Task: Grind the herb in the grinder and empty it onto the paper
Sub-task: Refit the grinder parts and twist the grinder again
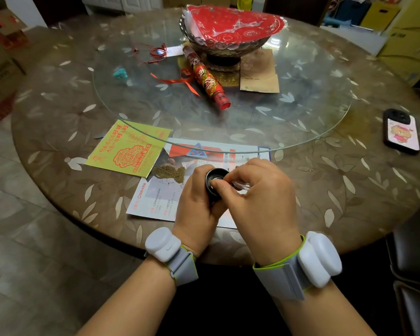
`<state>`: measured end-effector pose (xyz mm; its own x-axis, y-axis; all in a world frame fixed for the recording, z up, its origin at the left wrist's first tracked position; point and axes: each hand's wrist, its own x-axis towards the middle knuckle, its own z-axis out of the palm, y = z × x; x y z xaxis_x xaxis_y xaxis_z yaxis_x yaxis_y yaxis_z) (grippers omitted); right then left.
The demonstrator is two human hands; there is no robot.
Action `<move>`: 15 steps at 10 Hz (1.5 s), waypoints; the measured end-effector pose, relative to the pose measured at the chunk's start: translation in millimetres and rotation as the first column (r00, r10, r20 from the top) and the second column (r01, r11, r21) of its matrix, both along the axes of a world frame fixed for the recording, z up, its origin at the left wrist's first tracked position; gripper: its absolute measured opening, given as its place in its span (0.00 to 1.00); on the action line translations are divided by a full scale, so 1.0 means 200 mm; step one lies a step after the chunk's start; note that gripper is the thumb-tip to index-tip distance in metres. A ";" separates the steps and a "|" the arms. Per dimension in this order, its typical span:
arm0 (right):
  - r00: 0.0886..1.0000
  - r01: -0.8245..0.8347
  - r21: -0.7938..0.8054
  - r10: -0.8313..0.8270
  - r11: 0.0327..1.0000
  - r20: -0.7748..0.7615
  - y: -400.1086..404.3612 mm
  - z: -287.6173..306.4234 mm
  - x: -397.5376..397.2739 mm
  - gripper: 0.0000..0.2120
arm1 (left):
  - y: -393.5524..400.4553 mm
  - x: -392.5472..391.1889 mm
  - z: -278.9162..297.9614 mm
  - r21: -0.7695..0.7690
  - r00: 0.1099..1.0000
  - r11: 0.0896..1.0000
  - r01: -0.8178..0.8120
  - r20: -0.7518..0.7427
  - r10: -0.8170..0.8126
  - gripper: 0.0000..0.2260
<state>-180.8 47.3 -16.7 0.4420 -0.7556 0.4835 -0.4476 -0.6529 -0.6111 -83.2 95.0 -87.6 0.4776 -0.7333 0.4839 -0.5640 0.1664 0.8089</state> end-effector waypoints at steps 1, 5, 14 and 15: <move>1.000 0.004 0.001 -0.004 1.000 -0.005 0.00 0.00 0.00 0.08 | 0.00 0.00 0.00 0.008 1.000 1.000 -0.010 0.007 0.010 0.14; 1.000 0.023 -0.010 -0.023 1.000 0.008 0.01 0.00 0.00 0.10 | -0.01 -0.02 0.00 -0.002 0.999 0.999 -0.050 0.019 0.050 0.14; 0.998 0.042 -0.001 -0.042 0.999 0.052 0.02 0.00 0.00 0.11 | -0.02 -0.03 -0.03 0.009 0.992 0.994 -0.110 0.069 0.109 0.15; 1.000 -0.026 0.015 0.027 1.000 -0.011 0.01 0.01 -0.01 0.09 | -0.01 -0.03 -0.02 -0.004 0.992 0.993 -0.117 0.046 0.117 0.14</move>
<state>-183.6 49.4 -14.5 0.4673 -0.7506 0.4671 -0.4373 -0.6555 -0.6157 -88.8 93.5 -91.3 0.5370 -0.6734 0.5080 -0.6161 0.0982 0.7815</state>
